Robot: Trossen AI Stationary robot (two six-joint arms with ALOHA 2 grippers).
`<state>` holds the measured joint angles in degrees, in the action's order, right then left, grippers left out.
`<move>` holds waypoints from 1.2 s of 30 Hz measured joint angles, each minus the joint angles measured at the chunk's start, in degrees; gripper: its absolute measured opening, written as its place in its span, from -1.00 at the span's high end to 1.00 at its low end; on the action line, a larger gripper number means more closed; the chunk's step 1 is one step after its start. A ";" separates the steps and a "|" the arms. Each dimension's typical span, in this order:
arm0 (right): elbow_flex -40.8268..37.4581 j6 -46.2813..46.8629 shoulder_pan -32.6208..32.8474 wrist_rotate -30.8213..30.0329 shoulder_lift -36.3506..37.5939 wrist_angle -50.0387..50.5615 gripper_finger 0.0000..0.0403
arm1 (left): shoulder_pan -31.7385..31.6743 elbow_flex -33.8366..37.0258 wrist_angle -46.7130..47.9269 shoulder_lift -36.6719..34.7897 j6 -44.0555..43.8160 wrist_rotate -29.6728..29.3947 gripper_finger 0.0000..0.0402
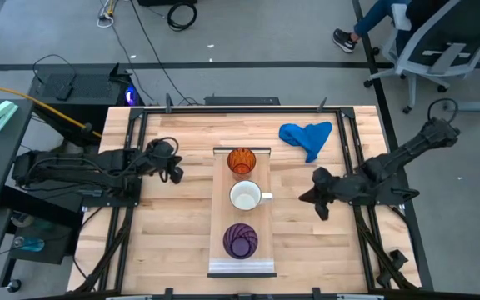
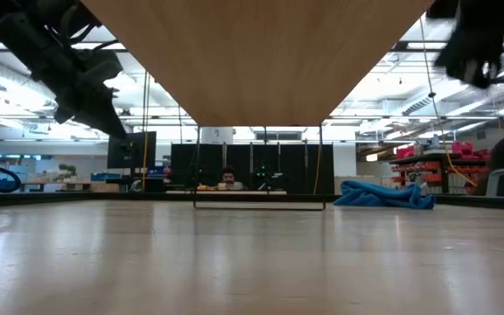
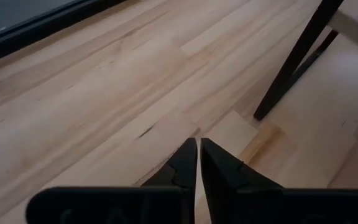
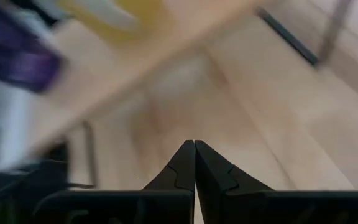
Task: Stack small to large cups/mugs on shelf
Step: Return to Home Position
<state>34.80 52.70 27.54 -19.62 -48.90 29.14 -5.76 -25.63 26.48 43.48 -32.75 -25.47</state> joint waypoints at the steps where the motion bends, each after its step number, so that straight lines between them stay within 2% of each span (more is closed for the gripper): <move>1: 1.66 -1.07 1.06 -0.24 0.00 -0.05 0.95 | 0.00 0.00 0.56 0.00 0.07 0.02 0.85; 7: 12.06 -12.23 6.77 -3.91 0.02 1.48 0.95 | 0.00 0.00 2.74 0.00 1.58 0.06 0.89; 13: 21.00 -22.96 10.93 -6.26 0.04 2.01 0.95 | 0.00 0.00 -4.15 -1.40 3.70 0.50 0.90; 19: 28.48 -33.91 12.48 -14.24 0.26 5.49 0.95 | -0.12 -0.04 -20.49 -4.39 16.62 0.52 0.85; 26: 32.04 -45.80 9.76 -30.36 0.72 5.51 0.95 | -3.22 -0.09 -39.28 -6.51 36.53 0.00 0.83; 31: 32.11 -50.29 2.64 -30.06 3.22 4.30 0.95 | -11.56 -0.09 -48.79 -6.51 40.92 -2.14 0.87; 36: 32.12 -59.62 -7.53 -20.79 6.55 -3.36 0.95 | -23.82 -0.09 -51.62 -6.47 40.60 -0.88 0.88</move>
<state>66.92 -6.92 20.02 -40.42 -42.35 25.78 -29.58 -25.71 -25.14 37.01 7.85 -26.35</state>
